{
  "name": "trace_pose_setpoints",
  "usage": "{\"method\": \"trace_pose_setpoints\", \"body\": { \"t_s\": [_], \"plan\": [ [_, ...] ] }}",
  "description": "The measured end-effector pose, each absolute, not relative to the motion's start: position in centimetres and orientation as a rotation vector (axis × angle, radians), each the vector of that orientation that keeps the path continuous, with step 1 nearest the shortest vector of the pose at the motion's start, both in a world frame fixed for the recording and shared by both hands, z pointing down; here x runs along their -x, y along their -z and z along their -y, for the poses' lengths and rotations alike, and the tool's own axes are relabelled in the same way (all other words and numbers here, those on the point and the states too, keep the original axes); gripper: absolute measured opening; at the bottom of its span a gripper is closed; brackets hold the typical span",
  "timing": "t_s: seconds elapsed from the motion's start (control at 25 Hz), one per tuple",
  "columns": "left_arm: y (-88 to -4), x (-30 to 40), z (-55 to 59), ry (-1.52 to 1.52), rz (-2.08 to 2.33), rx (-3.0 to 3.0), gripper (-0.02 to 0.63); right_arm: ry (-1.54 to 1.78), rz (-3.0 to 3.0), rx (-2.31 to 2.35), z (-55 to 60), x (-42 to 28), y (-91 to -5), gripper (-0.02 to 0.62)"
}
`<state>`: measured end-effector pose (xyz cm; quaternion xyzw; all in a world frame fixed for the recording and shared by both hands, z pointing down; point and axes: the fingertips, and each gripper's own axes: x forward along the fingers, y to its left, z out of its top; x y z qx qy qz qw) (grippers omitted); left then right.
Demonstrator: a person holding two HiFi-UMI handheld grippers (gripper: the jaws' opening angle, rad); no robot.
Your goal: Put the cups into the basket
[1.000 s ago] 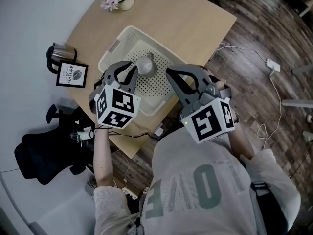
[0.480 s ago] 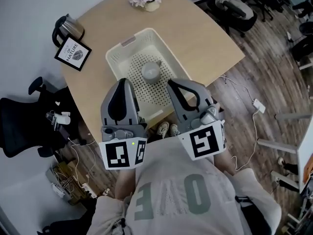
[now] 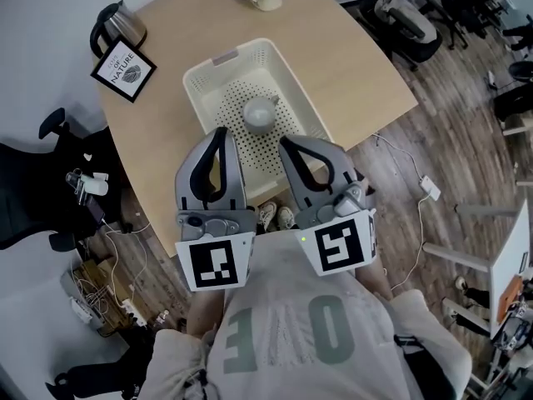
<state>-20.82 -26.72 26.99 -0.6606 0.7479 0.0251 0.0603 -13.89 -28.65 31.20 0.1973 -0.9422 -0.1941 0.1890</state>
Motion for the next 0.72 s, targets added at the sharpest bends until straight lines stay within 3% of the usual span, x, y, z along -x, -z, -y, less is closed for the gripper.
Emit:
{"method": "trace_pose_setpoints", "body": {
  "t_s": [0.72],
  "plan": [
    [-24.3,22.4,26.3,-0.024,-2.163,1.915,0.009,0.558,2.606,-0.607,29.7,14.4,-31.3,-0.003]
  ]
}}
